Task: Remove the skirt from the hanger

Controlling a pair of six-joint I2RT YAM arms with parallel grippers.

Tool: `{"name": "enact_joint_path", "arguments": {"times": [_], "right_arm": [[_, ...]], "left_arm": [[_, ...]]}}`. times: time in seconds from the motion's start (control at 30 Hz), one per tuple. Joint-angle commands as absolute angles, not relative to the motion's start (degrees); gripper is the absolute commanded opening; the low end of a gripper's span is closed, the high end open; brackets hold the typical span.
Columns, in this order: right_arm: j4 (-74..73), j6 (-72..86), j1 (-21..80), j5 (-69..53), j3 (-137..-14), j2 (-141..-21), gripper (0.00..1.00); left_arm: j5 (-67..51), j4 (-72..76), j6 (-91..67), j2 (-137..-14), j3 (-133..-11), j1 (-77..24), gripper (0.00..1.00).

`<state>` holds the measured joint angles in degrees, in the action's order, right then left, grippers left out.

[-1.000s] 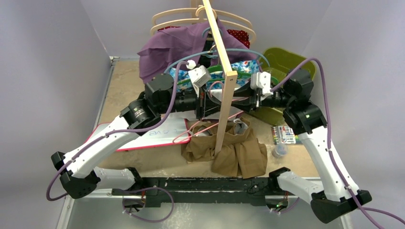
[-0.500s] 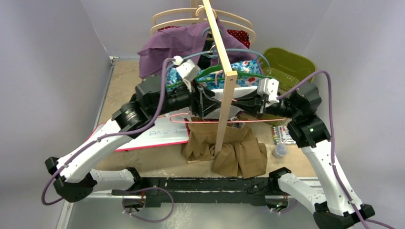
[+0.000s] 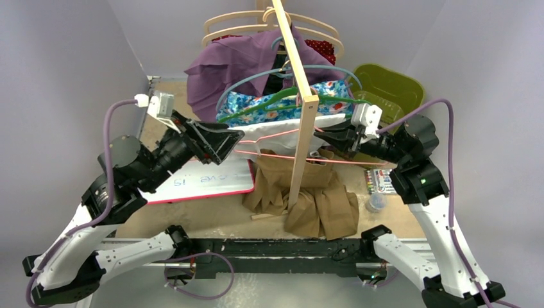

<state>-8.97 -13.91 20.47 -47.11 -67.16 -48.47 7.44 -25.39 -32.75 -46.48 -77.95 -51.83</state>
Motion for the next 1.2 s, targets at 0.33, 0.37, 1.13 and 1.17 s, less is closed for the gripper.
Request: {"name": "enact_joint_path", "arguments": {"times": [0.33,0.37,1.13,1.17], "right_arm": [[-2.7,-11.6,20.4,-46.5,-69.0,-48.0,0.00],[-2.4,-11.3,20.4,-46.6,-68.8,-48.1,0.00],[-2.6,-9.8,20.3,-49.2,-69.2,-48.3,0.00],[-2.5,-9.7,20.3,-49.4,-69.1,-48.3,0.00]], "left_arm": [[-0.4,-21.3,-49.6,-48.1,-65.5,-52.1,0.55],[-0.5,-21.4,-49.8,-48.4,-65.0,-52.1,0.50],[12.0,-27.0,-41.1,-54.0,-70.5,-52.1,0.47],[12.1,-27.2,-40.8,-54.0,-70.7,-52.1,0.47]]}}
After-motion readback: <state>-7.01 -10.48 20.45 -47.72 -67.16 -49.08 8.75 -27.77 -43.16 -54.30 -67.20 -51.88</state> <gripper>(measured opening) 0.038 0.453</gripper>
